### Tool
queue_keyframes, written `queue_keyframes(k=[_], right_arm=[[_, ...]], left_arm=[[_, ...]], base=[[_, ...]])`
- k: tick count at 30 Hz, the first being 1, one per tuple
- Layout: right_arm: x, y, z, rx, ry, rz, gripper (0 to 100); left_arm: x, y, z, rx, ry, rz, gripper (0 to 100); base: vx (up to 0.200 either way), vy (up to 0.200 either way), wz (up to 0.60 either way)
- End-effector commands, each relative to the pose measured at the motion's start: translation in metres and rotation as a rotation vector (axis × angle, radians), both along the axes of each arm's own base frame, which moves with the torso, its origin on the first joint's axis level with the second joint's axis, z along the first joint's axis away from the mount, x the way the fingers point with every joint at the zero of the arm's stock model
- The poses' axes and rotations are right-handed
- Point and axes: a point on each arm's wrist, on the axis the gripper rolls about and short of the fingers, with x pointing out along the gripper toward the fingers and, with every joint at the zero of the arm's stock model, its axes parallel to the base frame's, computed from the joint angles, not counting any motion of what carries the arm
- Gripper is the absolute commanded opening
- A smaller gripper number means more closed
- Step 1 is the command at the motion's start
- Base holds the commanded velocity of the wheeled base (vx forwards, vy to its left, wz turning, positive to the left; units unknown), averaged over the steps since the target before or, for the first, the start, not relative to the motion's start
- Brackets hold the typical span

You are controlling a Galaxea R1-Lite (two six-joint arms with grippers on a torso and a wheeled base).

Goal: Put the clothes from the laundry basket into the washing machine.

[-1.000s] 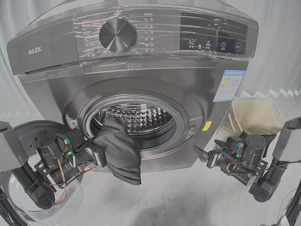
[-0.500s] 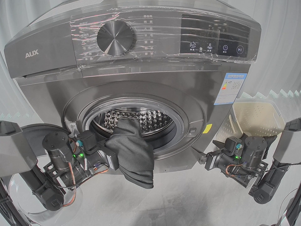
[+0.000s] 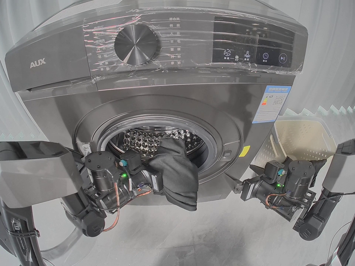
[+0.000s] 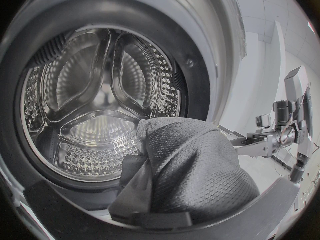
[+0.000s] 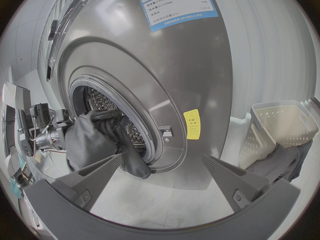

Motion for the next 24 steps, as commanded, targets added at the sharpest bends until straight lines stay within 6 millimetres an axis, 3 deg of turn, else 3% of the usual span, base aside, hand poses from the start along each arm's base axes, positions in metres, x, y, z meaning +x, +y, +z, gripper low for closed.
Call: queue_keyframes(k=[1,6,13,22,24], right_arm=[[0.000,0.000,0.000,-0.001,-0.001,-0.001,100],[0.001,-0.001,0.000,0.001,-0.002,-0.005,100],[0.003,-0.002,0.001,0.004,-0.007,-0.007,100],[0.003,-0.001,0.001,0.003,-0.006,-0.005,100],[0.003,-0.001,0.001,0.003,-0.006,-0.005,100]], left_arm=[[0.023,-0.013,-0.024,0.004,0.016,0.015,0],[0.052,-0.027,-0.036,-0.016,-0.024,0.081,0],[0.089,-0.026,-0.039,-0.024,-0.043,0.164,0],[0.125,-0.029,-0.047,-0.016,-0.039,0.201,0],[0.125,-0.029,-0.047,-0.016,-0.039,0.201,0]], base=[[0.000,0.000,0.00],[0.000,0.000,0.00],[0.000,0.000,0.00],[0.000,0.000,0.00],[0.000,0.000,0.00]])
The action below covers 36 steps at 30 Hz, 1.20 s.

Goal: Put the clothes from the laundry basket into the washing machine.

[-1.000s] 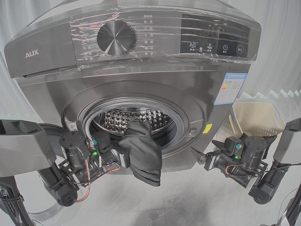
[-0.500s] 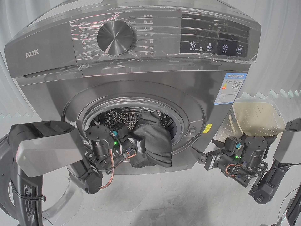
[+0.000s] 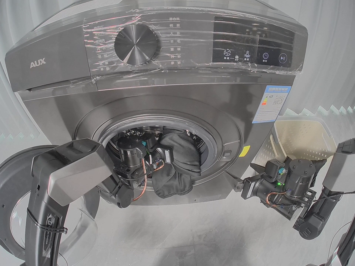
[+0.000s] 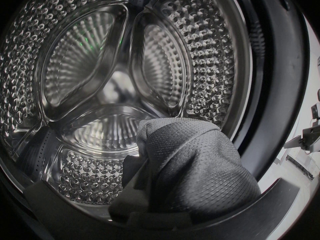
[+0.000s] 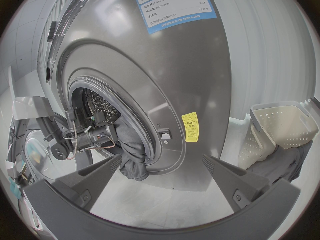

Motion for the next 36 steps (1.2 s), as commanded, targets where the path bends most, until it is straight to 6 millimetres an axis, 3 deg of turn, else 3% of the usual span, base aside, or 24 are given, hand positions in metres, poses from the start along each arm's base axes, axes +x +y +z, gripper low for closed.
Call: queue_keyframes(k=[1,7,15,27,28,31,36], right_arm=[[0.001,-0.001,0.000,0.000,0.001,-0.001,100],[0.001,0.000,-0.001,-0.001,0.002,0.000,100],[0.000,-0.001,-0.001,0.000,0.002,0.000,100],[0.000,-0.001,-0.001,-0.002,0.005,0.000,100],[0.000,-0.001,-0.001,-0.002,0.005,0.000,100],[0.000,-0.001,-0.001,-0.002,0.005,0.000,100],[0.000,-0.001,-0.001,-0.003,0.006,0.000,100]], left_arm=[[0.024,0.001,-0.017,0.004,0.003,0.045,0],[0.056,-0.002,-0.010,-0.020,-0.042,0.142,0],[0.083,-0.003,0.009,-0.050,-0.083,0.232,0],[0.081,-0.005,0.009,-0.057,-0.072,0.231,0],[0.080,-0.006,0.008,-0.059,-0.073,0.228,100],[0.076,-0.009,0.007,-0.061,-0.055,0.220,100],[0.048,-0.012,0.013,-0.012,0.027,0.175,100]], base=[[0.000,0.000,0.00],[0.000,0.000,0.00],[0.000,0.000,0.00],[0.000,0.000,0.00],[0.000,0.000,0.00],[0.000,0.000,0.00],[0.000,0.000,0.00]])
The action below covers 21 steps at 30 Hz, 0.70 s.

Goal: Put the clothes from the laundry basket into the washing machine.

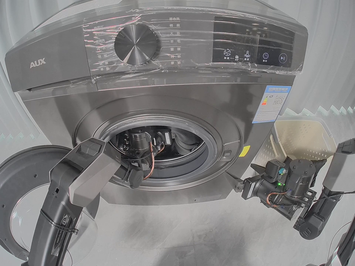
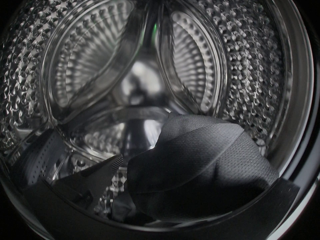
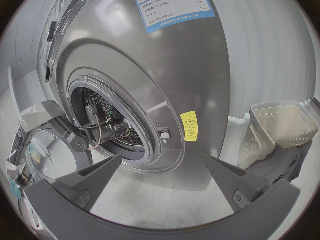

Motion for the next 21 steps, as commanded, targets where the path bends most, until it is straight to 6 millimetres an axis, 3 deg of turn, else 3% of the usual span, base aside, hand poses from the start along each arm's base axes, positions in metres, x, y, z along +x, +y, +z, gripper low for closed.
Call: queue_keyframes(k=[1,7,17,21], right_arm=[[0.000,0.000,-0.001,-0.002,0.003,0.001,100],[-0.001,0.001,-0.001,-0.003,0.004,0.004,100],[-0.002,0.002,-0.002,-0.004,0.007,0.007,100],[-0.002,0.002,-0.002,-0.005,0.008,0.007,100]], left_arm=[[-0.031,-0.004,0.010,0.040,0.085,-0.049,100],[-0.049,0.000,0.000,0.091,0.166,-0.062,100],[-0.069,0.010,0.006,0.140,0.241,-0.067,100],[-0.087,0.008,0.004,0.169,0.302,-0.117,100]], base=[[0.000,0.000,0.00],[0.000,0.000,0.00],[0.000,0.000,0.00],[0.000,0.000,0.00]])
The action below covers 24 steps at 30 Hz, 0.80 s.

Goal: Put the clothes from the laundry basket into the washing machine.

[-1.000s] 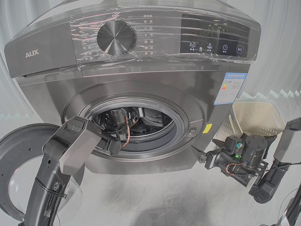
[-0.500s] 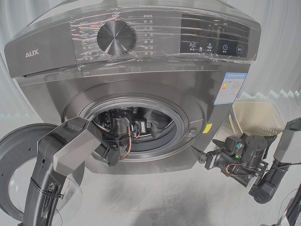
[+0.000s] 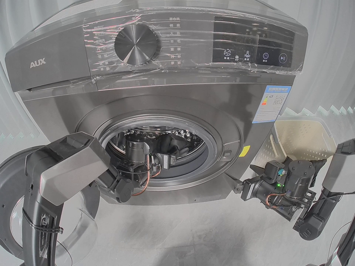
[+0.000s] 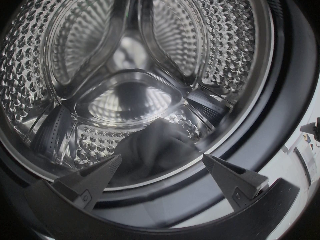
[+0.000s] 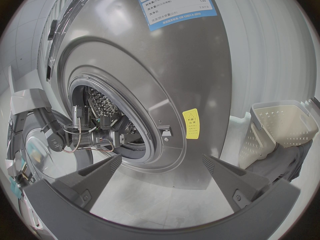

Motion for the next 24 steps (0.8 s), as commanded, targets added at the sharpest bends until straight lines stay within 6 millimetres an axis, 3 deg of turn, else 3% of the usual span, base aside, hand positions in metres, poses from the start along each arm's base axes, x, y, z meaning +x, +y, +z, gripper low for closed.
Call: queue_keyframes(k=[1,14,23,24], right_arm=[[0.000,0.000,-0.002,-0.003,0.005,0.000,100],[0.000,0.000,-0.001,-0.001,0.002,-0.001,100],[-0.001,0.000,0.000,0.000,0.001,0.002,100],[-0.001,0.000,0.000,-0.001,0.002,0.003,100]], left_arm=[[-0.019,0.000,0.010,0.011,0.033,-0.041,100],[-0.026,-0.002,0.004,0.021,0.053,-0.071,100],[-0.065,-0.009,0.010,0.044,0.094,-0.128,100],[-0.078,-0.010,0.012,0.048,0.107,-0.145,100]], base=[[0.000,0.000,0.00],[0.000,0.000,0.00],[0.000,0.000,0.00],[0.000,0.000,0.00]])
